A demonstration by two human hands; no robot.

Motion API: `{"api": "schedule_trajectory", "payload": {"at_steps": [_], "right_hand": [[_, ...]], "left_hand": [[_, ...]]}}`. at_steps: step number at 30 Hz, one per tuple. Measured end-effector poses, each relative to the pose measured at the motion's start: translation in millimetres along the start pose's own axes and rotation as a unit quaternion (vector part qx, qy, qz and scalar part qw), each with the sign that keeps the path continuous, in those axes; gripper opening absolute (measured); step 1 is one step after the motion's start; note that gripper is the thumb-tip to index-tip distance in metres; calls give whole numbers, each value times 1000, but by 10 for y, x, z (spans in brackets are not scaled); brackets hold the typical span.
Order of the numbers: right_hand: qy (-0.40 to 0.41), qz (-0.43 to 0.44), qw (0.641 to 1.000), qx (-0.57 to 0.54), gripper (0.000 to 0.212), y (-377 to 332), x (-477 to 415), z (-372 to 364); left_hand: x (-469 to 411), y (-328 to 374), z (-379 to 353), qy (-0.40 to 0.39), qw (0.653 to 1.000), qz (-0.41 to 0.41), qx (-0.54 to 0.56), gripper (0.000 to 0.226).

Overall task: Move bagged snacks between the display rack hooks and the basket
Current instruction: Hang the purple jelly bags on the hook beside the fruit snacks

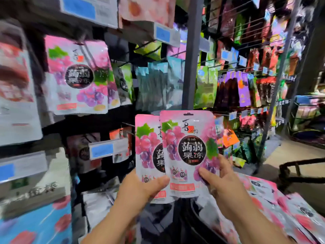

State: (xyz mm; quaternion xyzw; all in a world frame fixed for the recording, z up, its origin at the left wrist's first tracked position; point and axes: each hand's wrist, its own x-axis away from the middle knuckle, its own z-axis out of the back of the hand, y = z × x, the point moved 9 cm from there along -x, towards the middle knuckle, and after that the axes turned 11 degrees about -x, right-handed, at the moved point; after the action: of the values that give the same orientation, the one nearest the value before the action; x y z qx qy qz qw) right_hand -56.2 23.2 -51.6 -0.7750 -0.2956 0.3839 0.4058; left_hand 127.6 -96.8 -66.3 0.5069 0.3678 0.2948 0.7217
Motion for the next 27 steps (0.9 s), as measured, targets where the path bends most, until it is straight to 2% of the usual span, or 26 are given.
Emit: {"api": "schedule_trajectory", "payload": {"at_steps": [2,4,8,13,16,20,27], "right_hand": [[-29,-20,999,-10,49,65,-141,-280],[-68,-29,997,9,58,77,-252,-599],[-117,-11,993,3,39,-72,-431,-1154],[-153,13,988,-23,36,-260,-618,-1687],[-172,21,984,-34,37,-355,-760,-1981],[-181,32,982,-48,43,-419,-932,-2331],[-196,28,977,-73,38,-497,-1066,-2772]], "left_hand": [[46,78,292,32,999,7,-3,21],[91,182,582,64,998,6,-16,24],[232,391,1128,136,990,-12,-33,38],[485,702,1713,243,965,-44,-90,27],[601,898,1975,286,946,-73,-133,57],[705,1009,2225,321,933,-111,-121,68],[768,983,2474,359,919,-92,-130,80]]}}
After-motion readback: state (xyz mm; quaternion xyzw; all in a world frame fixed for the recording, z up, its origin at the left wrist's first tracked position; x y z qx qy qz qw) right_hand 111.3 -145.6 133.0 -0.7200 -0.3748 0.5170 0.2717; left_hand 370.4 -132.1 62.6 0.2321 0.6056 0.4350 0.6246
